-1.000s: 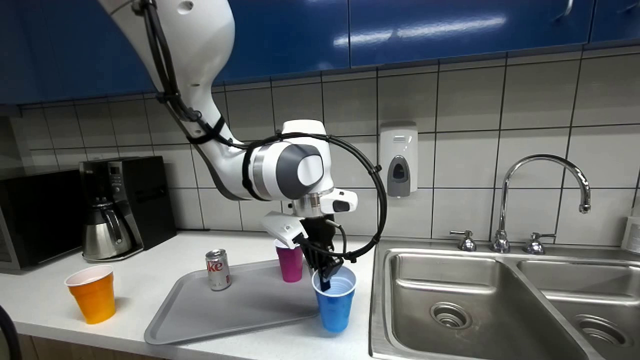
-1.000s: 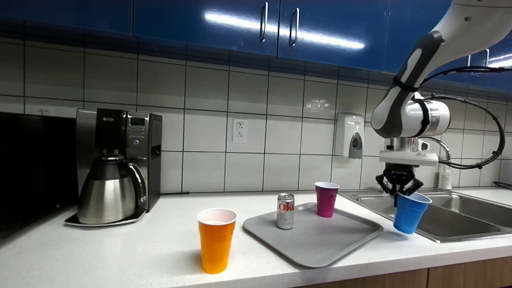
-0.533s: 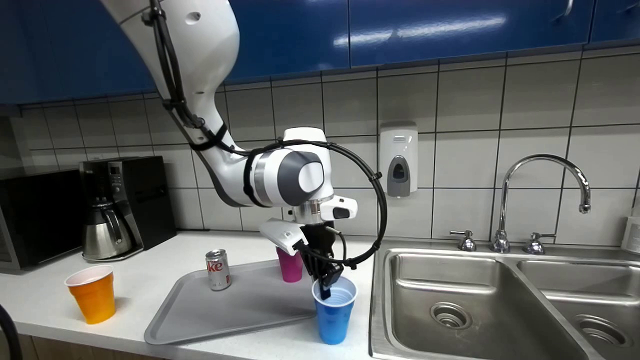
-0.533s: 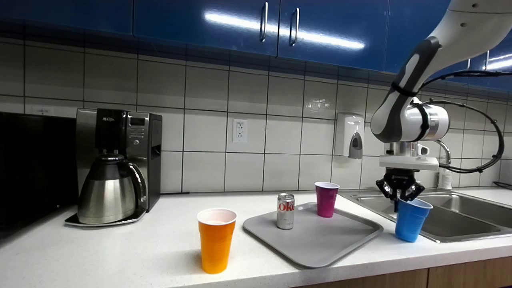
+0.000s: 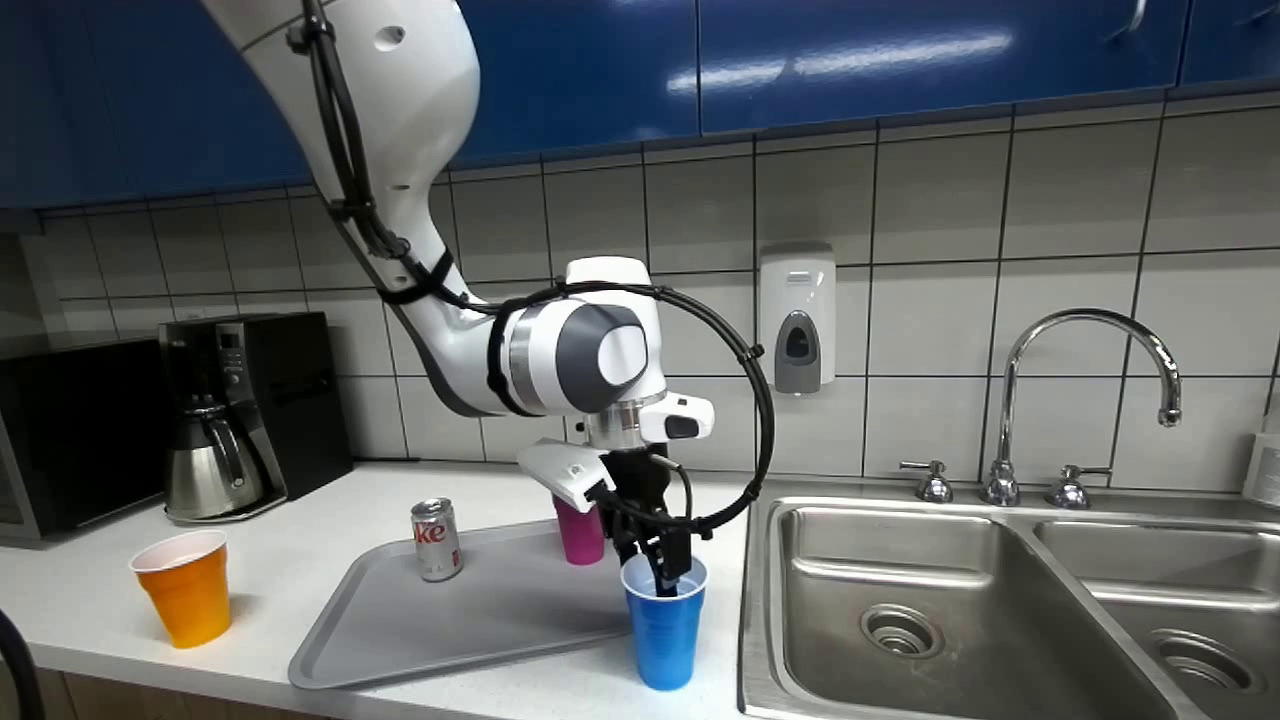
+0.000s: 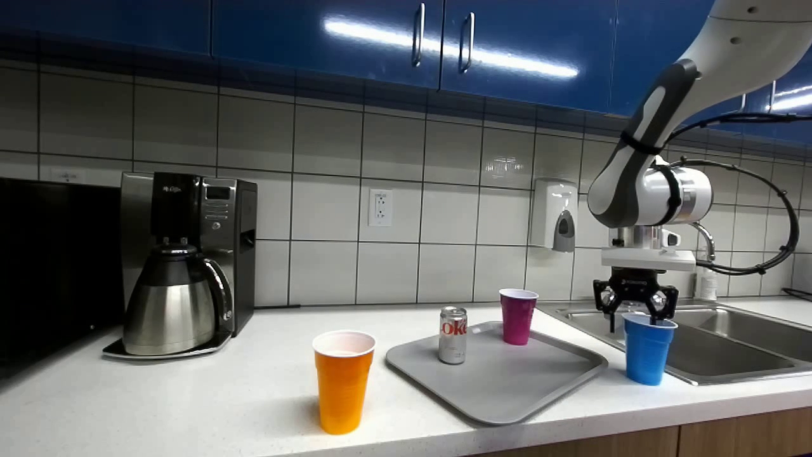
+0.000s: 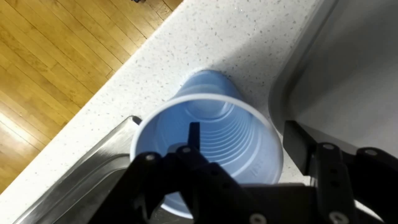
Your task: Remove the orange, blue and purple cups from the tray
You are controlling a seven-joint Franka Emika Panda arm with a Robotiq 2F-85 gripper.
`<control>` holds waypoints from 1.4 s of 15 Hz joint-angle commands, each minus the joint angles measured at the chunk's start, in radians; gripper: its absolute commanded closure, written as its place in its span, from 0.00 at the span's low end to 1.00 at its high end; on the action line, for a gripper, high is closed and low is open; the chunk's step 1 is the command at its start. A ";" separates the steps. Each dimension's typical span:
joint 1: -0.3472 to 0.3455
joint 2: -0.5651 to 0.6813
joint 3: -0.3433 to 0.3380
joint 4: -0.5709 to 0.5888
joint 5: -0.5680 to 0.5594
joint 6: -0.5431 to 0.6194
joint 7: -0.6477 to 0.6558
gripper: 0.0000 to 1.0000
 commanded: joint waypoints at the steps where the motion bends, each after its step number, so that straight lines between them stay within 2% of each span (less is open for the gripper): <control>1: 0.002 -0.029 -0.003 -0.006 -0.027 -0.005 0.031 0.01; 13: 0.009 -0.126 0.033 -0.004 -0.024 -0.006 0.060 0.00; 21: 0.029 -0.089 0.089 0.078 0.030 -0.001 0.059 0.00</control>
